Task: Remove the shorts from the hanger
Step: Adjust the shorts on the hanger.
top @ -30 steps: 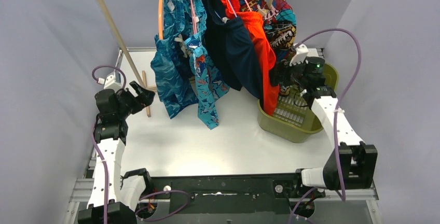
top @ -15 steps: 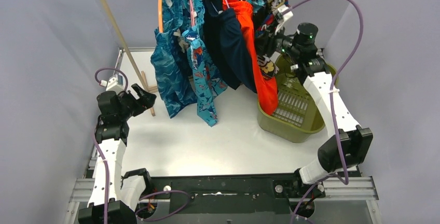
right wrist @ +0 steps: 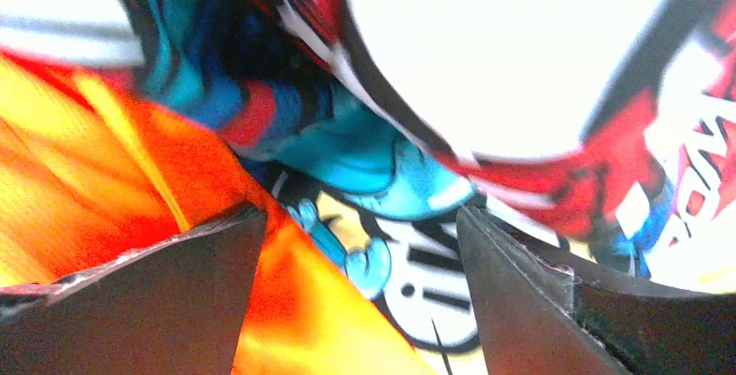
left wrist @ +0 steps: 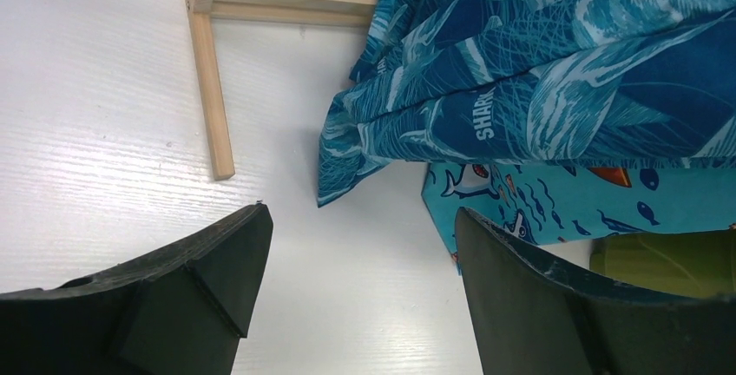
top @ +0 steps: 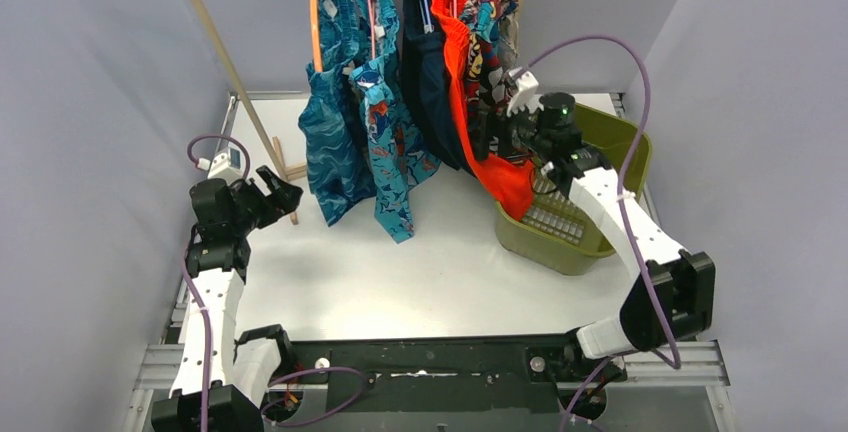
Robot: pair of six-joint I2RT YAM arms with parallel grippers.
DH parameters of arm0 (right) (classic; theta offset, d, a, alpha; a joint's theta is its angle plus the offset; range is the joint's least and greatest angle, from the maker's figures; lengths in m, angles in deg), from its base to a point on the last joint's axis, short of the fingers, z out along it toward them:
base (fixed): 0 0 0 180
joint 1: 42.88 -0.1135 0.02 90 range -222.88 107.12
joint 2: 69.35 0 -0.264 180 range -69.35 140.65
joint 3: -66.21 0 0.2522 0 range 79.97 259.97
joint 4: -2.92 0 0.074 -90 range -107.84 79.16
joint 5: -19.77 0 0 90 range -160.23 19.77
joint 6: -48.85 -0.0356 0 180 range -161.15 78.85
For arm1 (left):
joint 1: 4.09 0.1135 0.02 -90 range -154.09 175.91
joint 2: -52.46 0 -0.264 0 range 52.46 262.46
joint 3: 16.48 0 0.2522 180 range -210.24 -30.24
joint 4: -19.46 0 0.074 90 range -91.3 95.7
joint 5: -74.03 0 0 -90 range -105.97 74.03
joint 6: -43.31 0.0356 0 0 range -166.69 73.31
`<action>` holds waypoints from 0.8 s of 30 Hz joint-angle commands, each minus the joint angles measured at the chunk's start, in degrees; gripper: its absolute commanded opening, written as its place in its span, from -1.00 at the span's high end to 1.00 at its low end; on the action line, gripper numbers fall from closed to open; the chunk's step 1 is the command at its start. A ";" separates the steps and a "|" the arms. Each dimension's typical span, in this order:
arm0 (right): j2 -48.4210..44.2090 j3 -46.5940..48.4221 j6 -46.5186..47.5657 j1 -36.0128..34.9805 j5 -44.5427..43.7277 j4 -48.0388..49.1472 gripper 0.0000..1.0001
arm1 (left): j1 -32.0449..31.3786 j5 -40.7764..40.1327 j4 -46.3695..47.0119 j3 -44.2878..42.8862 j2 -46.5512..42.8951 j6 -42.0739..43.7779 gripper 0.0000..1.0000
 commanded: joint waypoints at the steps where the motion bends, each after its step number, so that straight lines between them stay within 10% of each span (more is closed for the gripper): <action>1: -9.59 -4.69 4.41 0.81 -7.79 1.66 -0.70 | -0.19 0.46 3.51 0.36 0.00 1.28 -0.55; 8: -15.64 -7.97 2.97 1.42 -18.33 -3.01 -0.71 | -0.20 1.16 4.53 0.49 0.54 0.29 -0.55; 19: -16.00 -18.03 10.25 -1.58 -8.89 -6.76 -0.98 | -0.19 0.86 4.28 0.49 0.62 1.21 -0.54; 24: -11.52 -16.62 12.27 -3.10 -14.40 -1.51 -0.52 | -0.23 0.70 3.07 0.45 0.45 1.80 -0.55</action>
